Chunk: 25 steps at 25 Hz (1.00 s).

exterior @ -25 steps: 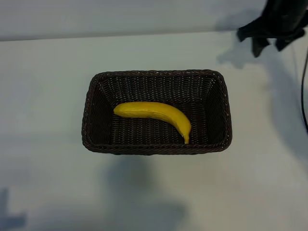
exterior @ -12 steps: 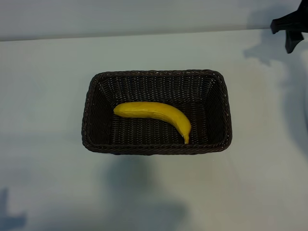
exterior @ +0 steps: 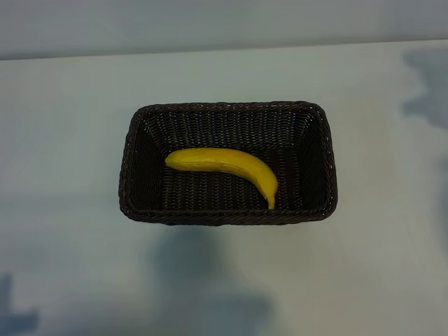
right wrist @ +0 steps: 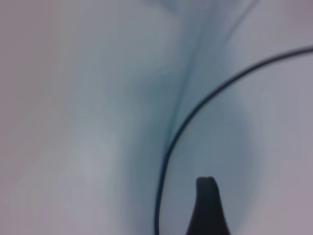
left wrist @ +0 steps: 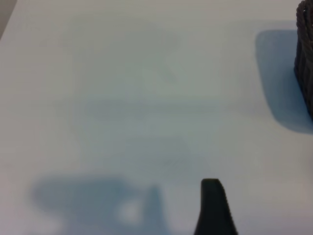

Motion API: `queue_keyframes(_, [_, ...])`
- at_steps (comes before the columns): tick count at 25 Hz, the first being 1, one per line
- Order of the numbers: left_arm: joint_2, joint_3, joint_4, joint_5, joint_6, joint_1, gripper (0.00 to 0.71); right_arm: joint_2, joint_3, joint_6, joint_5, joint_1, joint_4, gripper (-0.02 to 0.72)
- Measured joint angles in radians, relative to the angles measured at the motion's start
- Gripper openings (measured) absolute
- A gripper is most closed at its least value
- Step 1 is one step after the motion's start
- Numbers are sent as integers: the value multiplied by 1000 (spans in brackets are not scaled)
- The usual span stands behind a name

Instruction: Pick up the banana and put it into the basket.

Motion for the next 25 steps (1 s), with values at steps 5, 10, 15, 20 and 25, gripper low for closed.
queue_keyframes(5, [0, 0, 0, 0, 0, 0, 505, -211, 194, 0, 1, -1, 2, 526])
queue_keyframes(10, [0, 0, 0, 0, 0, 0, 505, -470, 384, 14, 2, -1, 14, 526])
queue_keyframes(15, [0, 0, 0, 0, 0, 0, 505, -727, 573, 23, 8, -1, 68, 526])
queue_keyframes(20, [0, 0, 0, 0, 0, 0, 505, -959, 735, 23, -23, -1, 71, 526])
queue_keyframes(25, [0, 0, 0, 0, 0, 0, 505, -1106, 857, 29, -60, -1, 74, 526])
